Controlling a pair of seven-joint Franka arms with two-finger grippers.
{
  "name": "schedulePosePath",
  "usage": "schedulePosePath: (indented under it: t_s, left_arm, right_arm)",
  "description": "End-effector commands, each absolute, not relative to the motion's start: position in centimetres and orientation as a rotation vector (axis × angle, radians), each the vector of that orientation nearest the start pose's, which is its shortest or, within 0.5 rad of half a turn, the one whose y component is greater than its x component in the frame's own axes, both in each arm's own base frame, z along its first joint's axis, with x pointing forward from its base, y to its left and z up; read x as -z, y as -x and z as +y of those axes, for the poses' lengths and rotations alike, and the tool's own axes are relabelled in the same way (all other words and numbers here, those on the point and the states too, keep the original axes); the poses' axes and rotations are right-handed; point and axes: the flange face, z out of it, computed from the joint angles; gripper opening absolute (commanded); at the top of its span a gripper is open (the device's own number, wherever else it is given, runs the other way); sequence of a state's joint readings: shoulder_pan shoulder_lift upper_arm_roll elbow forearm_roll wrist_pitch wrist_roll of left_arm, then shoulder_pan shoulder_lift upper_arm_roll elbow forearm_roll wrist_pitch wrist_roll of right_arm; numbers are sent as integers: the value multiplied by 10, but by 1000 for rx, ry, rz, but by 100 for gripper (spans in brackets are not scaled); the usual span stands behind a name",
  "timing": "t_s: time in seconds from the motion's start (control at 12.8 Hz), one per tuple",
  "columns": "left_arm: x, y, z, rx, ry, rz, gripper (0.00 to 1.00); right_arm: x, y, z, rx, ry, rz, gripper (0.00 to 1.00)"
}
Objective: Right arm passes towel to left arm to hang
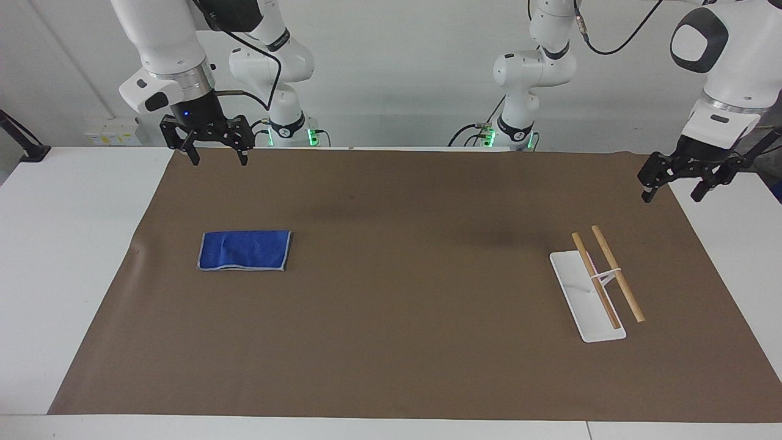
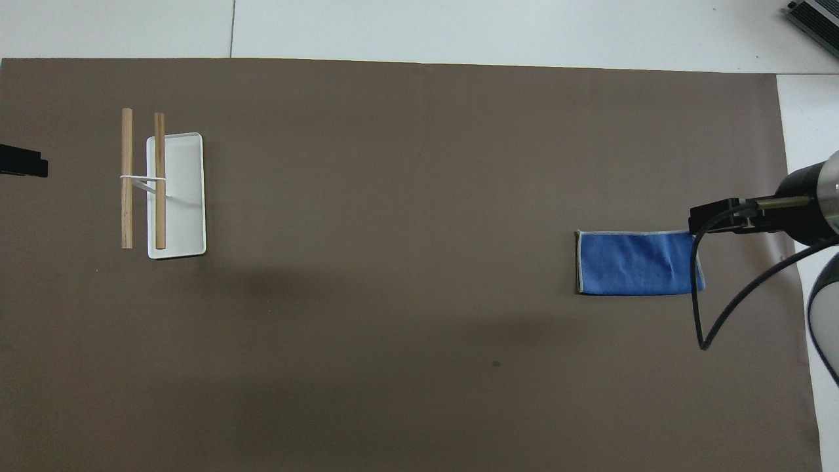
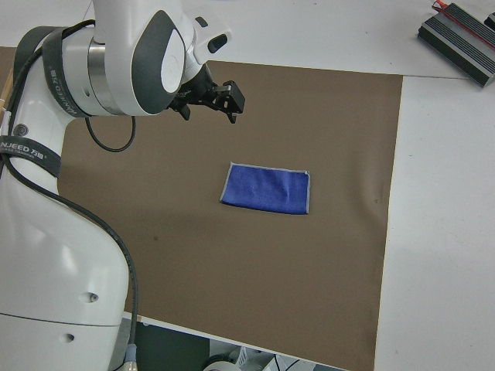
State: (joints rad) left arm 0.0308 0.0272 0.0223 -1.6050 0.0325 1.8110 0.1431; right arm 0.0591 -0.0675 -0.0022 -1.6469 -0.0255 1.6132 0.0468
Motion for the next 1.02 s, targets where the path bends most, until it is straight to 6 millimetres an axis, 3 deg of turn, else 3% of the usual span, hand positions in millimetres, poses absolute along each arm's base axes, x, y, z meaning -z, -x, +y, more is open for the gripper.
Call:
schedulePosePath:
  t_s: [0.0,0.7,0.94]
  left_arm:
    - [-616,-575,33,272,3090,131,100]
    - [-616,-575,33,272,3090,131,100]
    - [-616,-575,33,272,3090,131,100]
  right_arm:
    - [-629,-533,23,70,3148,-37,100]
    - [-630,-533,22,61,3148,-27,100]
    - [-630,-535,13,92,3147,-1,100]
